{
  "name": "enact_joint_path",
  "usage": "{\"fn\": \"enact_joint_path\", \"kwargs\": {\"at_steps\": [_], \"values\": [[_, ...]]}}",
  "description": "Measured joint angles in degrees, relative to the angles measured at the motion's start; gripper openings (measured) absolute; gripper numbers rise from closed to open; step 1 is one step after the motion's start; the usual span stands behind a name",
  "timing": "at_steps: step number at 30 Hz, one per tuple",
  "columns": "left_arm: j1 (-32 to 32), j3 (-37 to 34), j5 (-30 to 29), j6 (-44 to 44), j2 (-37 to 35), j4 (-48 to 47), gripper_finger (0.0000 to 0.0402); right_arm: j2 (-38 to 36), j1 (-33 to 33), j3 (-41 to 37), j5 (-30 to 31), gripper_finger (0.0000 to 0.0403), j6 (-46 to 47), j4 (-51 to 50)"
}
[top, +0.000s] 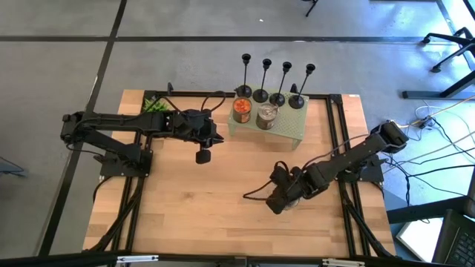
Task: Pick & Place candle stick holders
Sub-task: Put the silver scented candle on the shelf
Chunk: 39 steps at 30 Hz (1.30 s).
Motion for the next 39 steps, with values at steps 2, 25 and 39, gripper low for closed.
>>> {"fn": "enact_joint_path", "kwargs": {"at_steps": [2,25,39], "values": [[0.00,0.00,0.00,0.00,0.00,0.02,0.0036,-0.01,0.79,0.62,-0.10,0.0040,2.06,-0.46],[0.00,0.00,-0.02,0.00,0.00,-0.02,0.0036,1.14,4.42,2.32,-12.33,0.0140,-2.23,-6.64],[0.00,0.00,-0.02,-0.02,0.00,0.00,0.0036,5.39,5.09,2.34,-13.70,0.0140,-6.34,-8.19]]}}
